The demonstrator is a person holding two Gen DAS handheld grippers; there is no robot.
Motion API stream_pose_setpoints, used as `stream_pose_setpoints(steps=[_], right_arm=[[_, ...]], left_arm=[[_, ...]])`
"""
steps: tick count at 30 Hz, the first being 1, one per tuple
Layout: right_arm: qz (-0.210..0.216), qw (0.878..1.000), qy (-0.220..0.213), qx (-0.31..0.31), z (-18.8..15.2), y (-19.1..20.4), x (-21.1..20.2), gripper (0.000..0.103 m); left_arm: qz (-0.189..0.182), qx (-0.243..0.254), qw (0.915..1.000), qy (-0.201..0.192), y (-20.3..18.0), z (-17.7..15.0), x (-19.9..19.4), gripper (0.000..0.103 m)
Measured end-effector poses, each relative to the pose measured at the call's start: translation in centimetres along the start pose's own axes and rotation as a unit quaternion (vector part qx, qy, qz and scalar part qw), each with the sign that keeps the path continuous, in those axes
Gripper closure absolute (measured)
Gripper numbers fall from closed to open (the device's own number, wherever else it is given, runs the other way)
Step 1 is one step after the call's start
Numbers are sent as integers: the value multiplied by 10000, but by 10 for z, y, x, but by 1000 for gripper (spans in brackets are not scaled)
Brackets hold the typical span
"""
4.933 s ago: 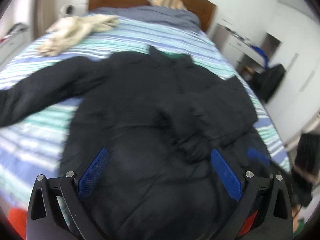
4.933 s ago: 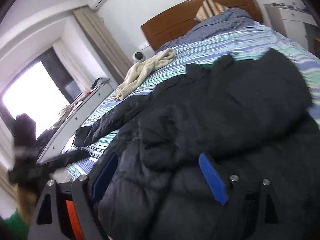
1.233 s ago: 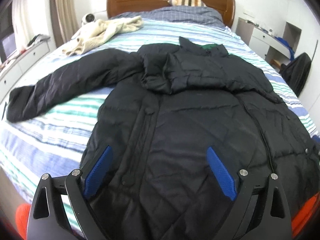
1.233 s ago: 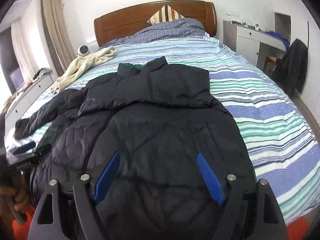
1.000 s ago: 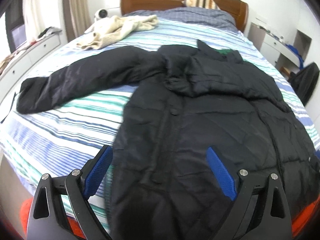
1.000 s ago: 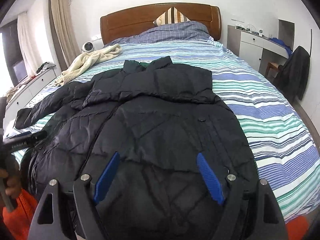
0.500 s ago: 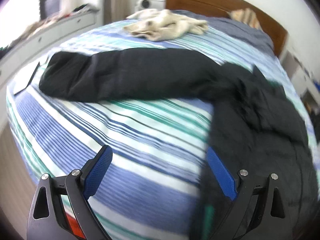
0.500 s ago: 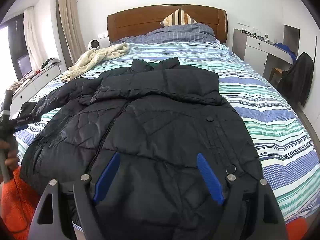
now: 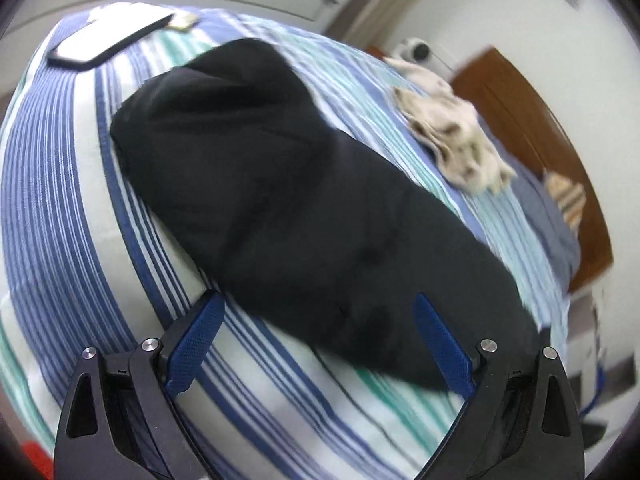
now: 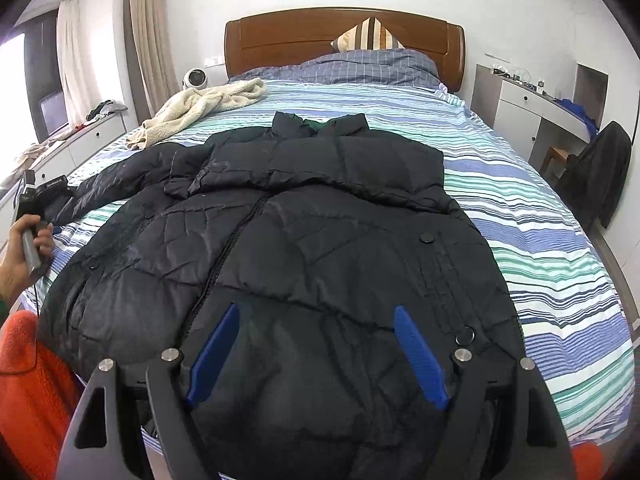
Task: Fold large clothes
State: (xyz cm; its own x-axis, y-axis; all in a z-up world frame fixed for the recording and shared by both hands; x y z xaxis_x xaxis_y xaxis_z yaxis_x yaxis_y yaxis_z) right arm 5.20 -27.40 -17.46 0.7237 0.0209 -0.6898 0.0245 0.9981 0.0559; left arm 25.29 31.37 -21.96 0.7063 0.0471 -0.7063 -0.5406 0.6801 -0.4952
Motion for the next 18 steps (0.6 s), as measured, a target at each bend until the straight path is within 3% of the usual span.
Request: stream_pose_setpoints(steps=[3, 4, 6, 10, 13, 18], right_arm=[[-9, 10000, 23, 15, -2, -1, 1, 21], [-14, 10000, 32, 24, -2, -2, 1, 21], [-15, 10000, 39, 50, -3, -3, 2, 22], [44, 10000, 22, 76, -3, -1, 4, 22], [99, 9999, 36, 52, -4, 1, 5, 22], [180, 9998, 37, 101, -6, 1, 6, 21]], left_arm=[[15, -221, 9997, -137, 3, 9, 2, 8], [53, -248, 9995, -182, 3, 11, 2, 14], [162, -243, 9993, -230, 4, 14, 3, 28], [417, -123, 9989, -182, 9, 19, 10, 71], [362, -131, 9991, -155, 12, 26, 8, 93], [425, 429, 9969, -514, -15, 40, -21, 98]])
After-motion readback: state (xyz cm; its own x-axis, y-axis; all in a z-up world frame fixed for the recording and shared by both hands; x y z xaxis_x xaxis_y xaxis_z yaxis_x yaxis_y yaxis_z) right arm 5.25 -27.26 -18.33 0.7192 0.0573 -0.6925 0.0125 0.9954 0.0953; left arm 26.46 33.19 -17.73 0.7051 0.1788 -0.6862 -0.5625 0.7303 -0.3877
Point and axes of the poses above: each gripper's, at about its wrist camera, not at the fingertips, and x roughly the way its jaws point, y to its left, z to its top, the point moved 5 cm from there along x, roughly the way its jaws point, and after that the axes turned 4 degrees about x, right-handed, at the moved point
